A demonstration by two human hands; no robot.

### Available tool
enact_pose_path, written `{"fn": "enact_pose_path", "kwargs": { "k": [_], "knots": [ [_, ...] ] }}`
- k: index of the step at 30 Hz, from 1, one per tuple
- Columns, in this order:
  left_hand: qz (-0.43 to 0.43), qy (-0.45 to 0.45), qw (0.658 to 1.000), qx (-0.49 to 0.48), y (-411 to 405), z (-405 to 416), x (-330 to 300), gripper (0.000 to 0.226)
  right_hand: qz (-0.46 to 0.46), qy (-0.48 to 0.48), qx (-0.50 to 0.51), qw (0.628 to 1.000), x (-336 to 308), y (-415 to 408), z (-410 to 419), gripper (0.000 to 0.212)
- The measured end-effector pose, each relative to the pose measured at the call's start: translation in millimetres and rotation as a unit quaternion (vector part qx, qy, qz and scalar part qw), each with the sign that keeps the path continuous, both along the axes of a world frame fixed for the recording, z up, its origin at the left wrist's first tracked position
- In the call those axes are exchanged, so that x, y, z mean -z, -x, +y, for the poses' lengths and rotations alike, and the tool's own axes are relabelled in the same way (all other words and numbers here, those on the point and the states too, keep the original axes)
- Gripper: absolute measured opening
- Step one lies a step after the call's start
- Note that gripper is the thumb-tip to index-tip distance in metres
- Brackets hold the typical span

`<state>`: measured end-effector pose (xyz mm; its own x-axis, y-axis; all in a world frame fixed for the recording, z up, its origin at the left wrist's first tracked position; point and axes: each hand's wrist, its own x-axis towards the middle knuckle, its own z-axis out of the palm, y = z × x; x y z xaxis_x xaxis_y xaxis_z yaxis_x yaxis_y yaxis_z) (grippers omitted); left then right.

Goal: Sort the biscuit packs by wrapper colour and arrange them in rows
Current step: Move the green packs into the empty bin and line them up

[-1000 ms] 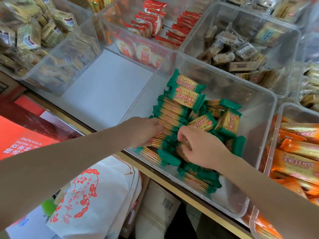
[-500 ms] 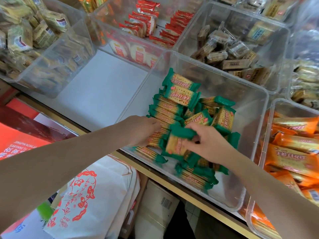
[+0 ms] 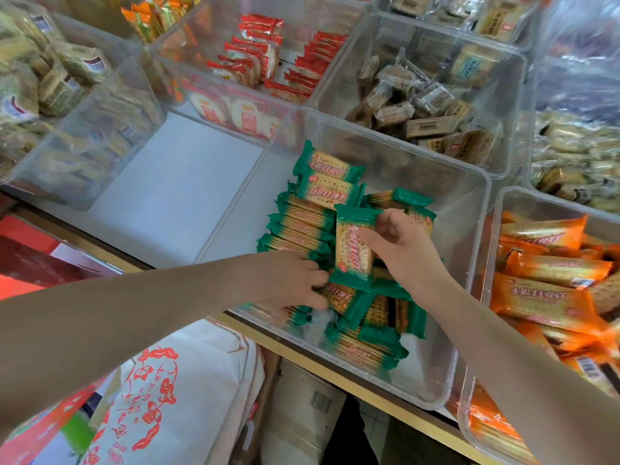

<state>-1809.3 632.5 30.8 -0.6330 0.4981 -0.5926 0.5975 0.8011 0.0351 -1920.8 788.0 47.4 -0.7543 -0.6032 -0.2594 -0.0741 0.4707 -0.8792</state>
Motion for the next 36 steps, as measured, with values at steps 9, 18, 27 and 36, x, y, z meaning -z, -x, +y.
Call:
{"fn": "enact_pose_path", "kwargs": {
  "k": [9, 18, 27, 36],
  "knots": [
    [-0.038, 0.063, 0.995, 0.062, -5.2, -4.9, -0.6, 0.046, 0.001, 0.012, 0.009, 1.000, -8.8, -4.6, -5.3, 0.011],
    [0.196, -0.266, 0.905, -0.269, 1.7, -43.2, -34.8, 0.041, 0.152, -0.002, -0.016, 0.988, -19.7, 5.7, -19.3, 0.026],
    [0.272, -0.211, 0.879, -0.329, 24.6, -59.0, -47.7, 0.054, 0.212, 0.016, -0.116, 0.970, -22.0, 21.6, -66.6, 0.018],
    [0.318, -0.155, 0.887, -0.298, 26.5, -73.1, -38.5, 0.040, 0.322, -0.267, -0.250, 0.873, 2.4, 70.6, -84.2, 0.073]
  ]
}}
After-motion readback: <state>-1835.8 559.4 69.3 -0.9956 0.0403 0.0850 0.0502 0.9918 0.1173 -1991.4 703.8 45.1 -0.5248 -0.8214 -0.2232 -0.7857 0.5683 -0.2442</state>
